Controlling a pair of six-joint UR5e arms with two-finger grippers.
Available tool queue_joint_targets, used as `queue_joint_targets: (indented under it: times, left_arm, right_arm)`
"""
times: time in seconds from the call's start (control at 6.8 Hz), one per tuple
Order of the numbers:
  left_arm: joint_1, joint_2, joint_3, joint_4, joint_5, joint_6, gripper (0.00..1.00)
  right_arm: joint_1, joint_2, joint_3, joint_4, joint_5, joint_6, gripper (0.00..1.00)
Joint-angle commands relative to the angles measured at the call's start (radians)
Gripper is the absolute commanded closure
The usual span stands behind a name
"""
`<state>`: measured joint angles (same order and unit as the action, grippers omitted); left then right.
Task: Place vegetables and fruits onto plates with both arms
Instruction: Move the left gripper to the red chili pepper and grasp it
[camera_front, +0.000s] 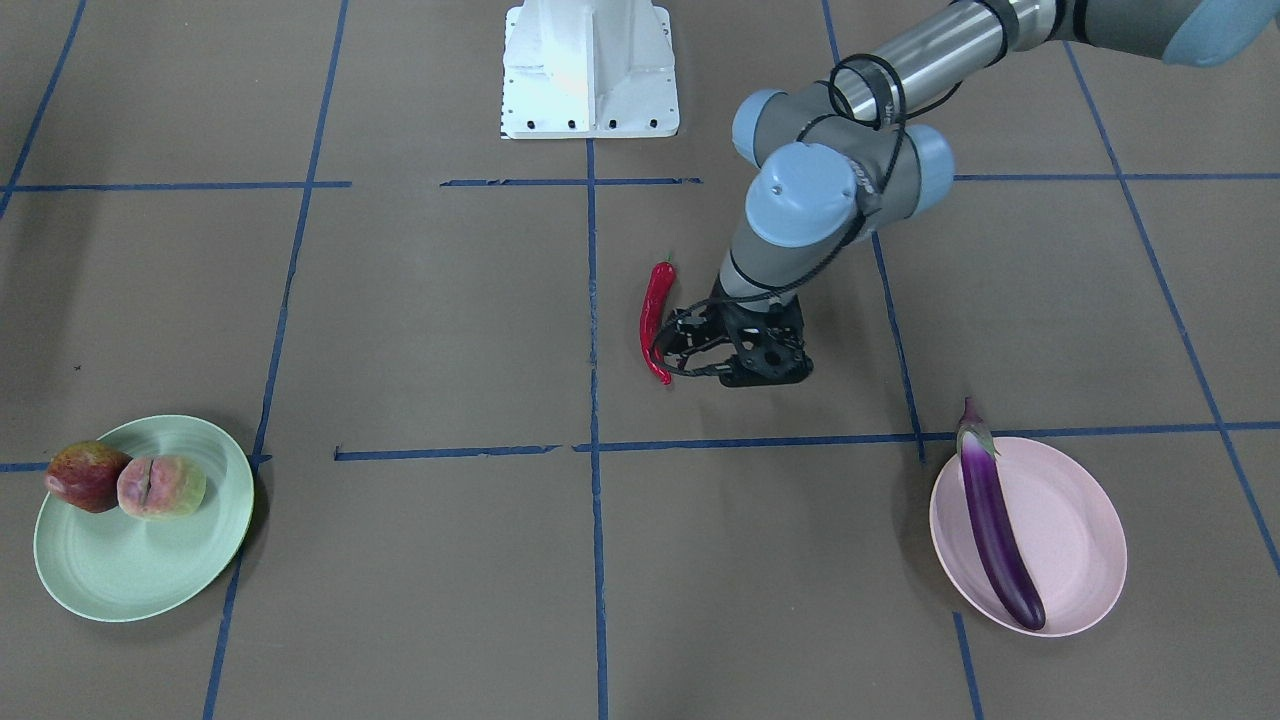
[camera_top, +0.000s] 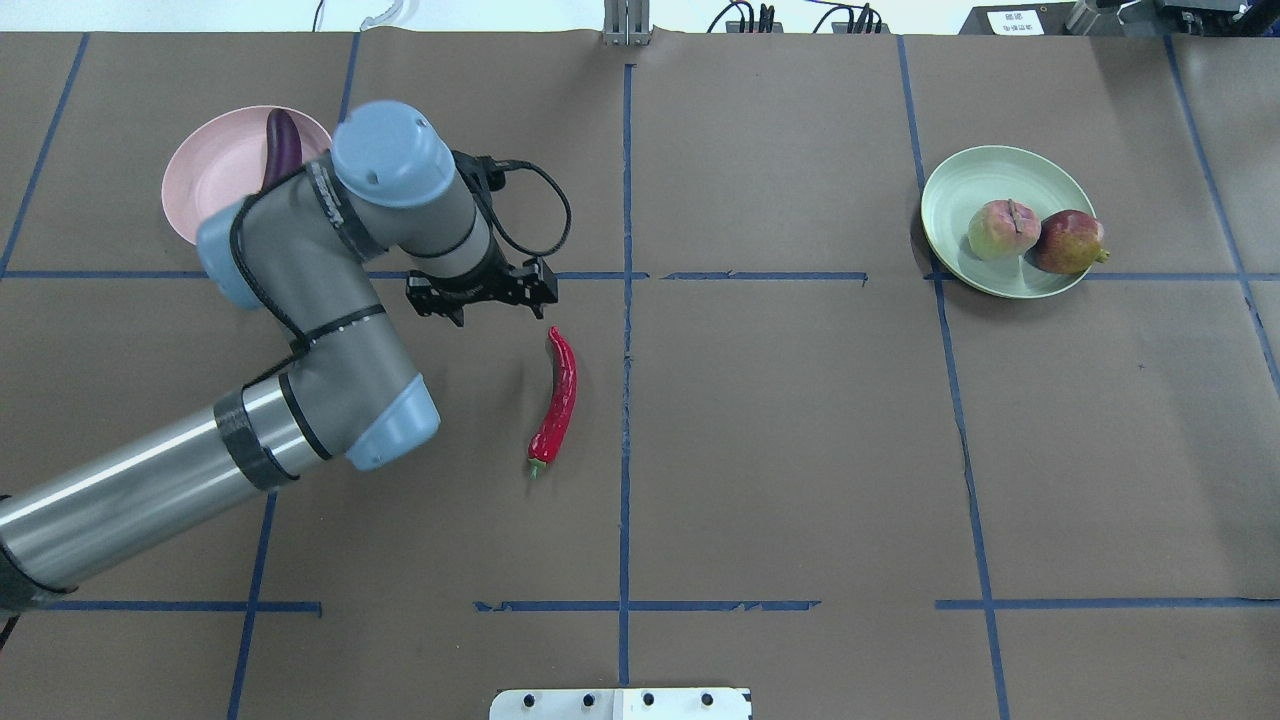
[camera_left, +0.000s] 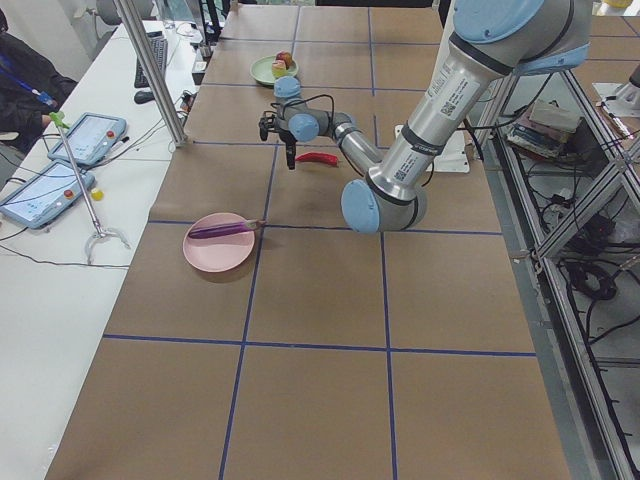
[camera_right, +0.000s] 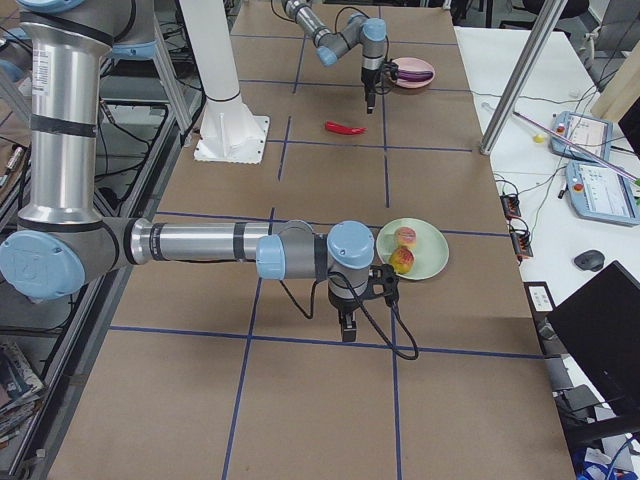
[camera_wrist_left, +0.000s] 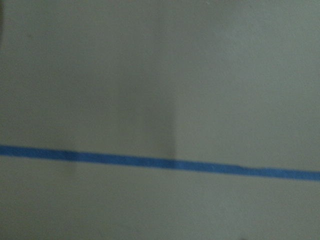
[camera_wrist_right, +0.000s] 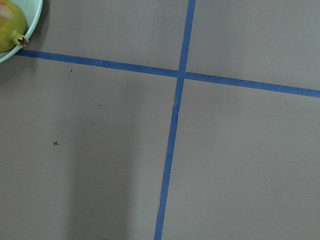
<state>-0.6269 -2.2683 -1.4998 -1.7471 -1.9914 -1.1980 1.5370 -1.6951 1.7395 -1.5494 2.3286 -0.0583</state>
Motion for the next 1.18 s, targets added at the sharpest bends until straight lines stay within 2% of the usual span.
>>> queue_joint_targets:
  times: [0.0, 0.15, 0.29, 0.44, 0.59, 0.74, 0.88, 1.03]
  left_arm:
    - [0.114, 0.003, -0.053, 0.012, 0.082, -0.015, 0.0]
    - [0.146, 0.006, -0.051, 0.012, 0.083, -0.015, 0.0]
    - [0.17, 0.007, -0.05, 0.012, 0.083, -0.015, 0.16]
    - [0.171, 0.009, -0.048, 0.012, 0.083, -0.015, 0.38]
    - [0.171, 0.009, -0.043, 0.012, 0.083, -0.015, 0.48]
    - [0.171, 0.009, -0.051, 0.014, 0.08, -0.015, 0.77]
    - [0.164, 0.007, -0.065, 0.026, 0.079, -0.015, 0.96]
    - [0.121, 0.009, -0.101, 0.056, 0.072, -0.014, 0.98]
  right_arm:
    - [0.0, 0.002, 0.0, 0.0, 0.0, 0.0, 0.0]
    - [0.0, 0.002, 0.0, -0.001, 0.0, 0.0, 0.0]
    - [0.0, 0.0, 0.0, -0.002, 0.0, 0.0, 0.0]
    - [0.0, 0.002, -0.002, -0.002, 0.0, 0.0, 0.0]
    - [0.0, 0.0, 0.0, 0.0, 0.0, 0.0, 0.0]
    - [0.0, 0.002, -0.002, -0.001, 0.0, 0.0, 0.0]
    - [0.0, 0.002, 0.0, 0.0, 0.0, 0.0, 0.0]
    - [0.0, 0.002, 0.0, 0.0, 0.0, 0.0, 0.0]
